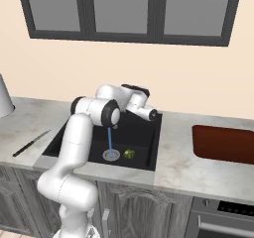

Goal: Pick up all produce items and place them in the sink. Turn on the sink faucet to wash them. Then turn the sink off and put them in the tray.

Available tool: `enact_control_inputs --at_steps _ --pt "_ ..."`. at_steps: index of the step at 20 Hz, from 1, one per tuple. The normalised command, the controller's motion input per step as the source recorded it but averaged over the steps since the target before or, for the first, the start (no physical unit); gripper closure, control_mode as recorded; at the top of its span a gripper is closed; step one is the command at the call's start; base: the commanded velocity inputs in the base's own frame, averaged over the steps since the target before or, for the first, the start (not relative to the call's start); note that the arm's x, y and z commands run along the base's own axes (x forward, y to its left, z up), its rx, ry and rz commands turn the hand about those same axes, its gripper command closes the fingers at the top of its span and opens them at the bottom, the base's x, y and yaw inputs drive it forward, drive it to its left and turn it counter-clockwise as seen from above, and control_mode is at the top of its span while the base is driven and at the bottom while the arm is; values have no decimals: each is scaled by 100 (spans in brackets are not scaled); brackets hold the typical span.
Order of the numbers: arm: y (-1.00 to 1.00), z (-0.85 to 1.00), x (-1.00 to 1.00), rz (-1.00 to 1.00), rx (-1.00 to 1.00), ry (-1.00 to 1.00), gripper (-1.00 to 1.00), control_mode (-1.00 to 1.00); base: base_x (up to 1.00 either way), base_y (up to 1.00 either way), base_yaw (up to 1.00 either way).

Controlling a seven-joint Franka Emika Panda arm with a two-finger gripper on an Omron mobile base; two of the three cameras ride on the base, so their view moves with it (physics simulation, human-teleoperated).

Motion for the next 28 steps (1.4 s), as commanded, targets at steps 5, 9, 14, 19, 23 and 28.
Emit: enact_control_inputs --at_steps 5,9,14,19,23,28 --pt "0 0 0 0 0 0 100 -100 0 0 0" --pt "0 0 0 0 0 0 100 -100 0 0 0" --pt "0 0 0 0 0 0 100 -100 0 0 0" --pt "0 0 0 0 0 0 100 -100 0 0 0" --pt "13 3 -2 0 -1 -7 100 -100 0 0 0" --pt "36 14 0 6 -2 -6 100 -100 0 0 0"
